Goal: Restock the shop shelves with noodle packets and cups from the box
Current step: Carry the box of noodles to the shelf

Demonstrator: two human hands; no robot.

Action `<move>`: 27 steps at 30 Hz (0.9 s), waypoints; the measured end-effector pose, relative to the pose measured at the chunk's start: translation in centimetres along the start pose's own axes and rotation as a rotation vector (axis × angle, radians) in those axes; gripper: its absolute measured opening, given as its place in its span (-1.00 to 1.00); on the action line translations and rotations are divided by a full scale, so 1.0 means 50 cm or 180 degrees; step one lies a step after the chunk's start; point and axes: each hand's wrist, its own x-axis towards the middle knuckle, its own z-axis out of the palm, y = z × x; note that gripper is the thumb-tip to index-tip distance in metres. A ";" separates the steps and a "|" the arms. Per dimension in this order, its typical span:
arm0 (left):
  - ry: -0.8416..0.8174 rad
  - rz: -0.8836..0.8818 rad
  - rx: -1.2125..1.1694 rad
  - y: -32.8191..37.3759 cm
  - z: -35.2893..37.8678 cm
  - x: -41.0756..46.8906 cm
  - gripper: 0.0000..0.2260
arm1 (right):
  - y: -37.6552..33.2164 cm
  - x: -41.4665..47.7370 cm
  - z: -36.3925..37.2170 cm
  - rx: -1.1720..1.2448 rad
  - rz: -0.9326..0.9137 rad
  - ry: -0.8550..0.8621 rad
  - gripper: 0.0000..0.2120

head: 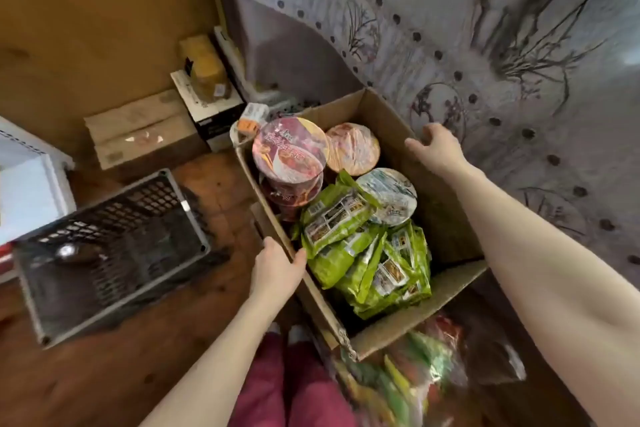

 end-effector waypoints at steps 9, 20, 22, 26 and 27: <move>0.0002 -0.0315 -0.0154 -0.005 0.063 0.042 -0.53 | 0.065 0.079 0.056 -0.0406 0.0225 -0.0187 -0.54; 0.0354 -0.0465 -0.0623 -0.046 0.058 0.009 -0.62 | 0.055 0.036 0.045 -0.0463 -0.0089 0.0192 -0.69; 0.0478 -0.0425 -0.0712 -0.062 0.039 -0.008 -0.65 | 0.039 0.012 0.039 -0.0497 -0.0165 0.0251 -0.69; 0.0745 -0.0398 -0.0739 -0.097 -0.012 -0.060 -0.65 | -0.010 -0.044 0.026 -0.0481 -0.0380 0.0340 -0.66; 0.0816 -0.0411 -0.0718 -0.109 -0.026 -0.075 -0.62 | -0.025 -0.060 0.024 -0.0453 -0.0476 0.0350 -0.66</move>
